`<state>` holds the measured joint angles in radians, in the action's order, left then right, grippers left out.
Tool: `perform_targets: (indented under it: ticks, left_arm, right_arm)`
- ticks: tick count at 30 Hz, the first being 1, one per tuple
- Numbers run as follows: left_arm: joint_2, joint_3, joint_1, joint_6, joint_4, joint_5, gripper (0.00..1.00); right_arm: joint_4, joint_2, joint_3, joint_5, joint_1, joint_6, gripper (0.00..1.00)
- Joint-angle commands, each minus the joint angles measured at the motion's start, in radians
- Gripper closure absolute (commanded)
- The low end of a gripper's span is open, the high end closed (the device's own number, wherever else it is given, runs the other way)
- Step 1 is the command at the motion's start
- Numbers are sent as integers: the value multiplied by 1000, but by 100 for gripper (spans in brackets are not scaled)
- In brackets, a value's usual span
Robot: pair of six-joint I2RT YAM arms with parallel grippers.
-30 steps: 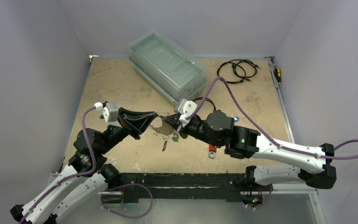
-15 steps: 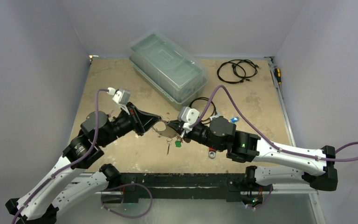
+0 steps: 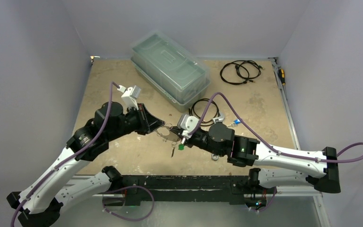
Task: Put the keys on the keyring
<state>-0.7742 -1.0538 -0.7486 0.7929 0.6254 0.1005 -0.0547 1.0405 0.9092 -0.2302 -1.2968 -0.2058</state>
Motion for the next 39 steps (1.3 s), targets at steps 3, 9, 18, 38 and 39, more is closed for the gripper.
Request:
perform_targets:
  ticks: [3,9,18,38,39]
  left_arm:
    - [-3,-68,12,-2,56,-2,100]
    - [-16,-144,11,-7,103,-11,100]
    - [-28,-165,11,-94,87,85,100]
    - [94,66,13,-173,-46,6,100]
    - [74,60,12,-161,-18,0,100]
  right_arm:
    - [-80,-14,-8,-72,-6,-24,100]
    - [-84,-33,-24,-90,2,-32,100]
    - [-84,-50,-6,-79,45,13,100]
    - [-143,65,36,-249,85,41,100]
    - [-147,79,37,-260,85,17,100]
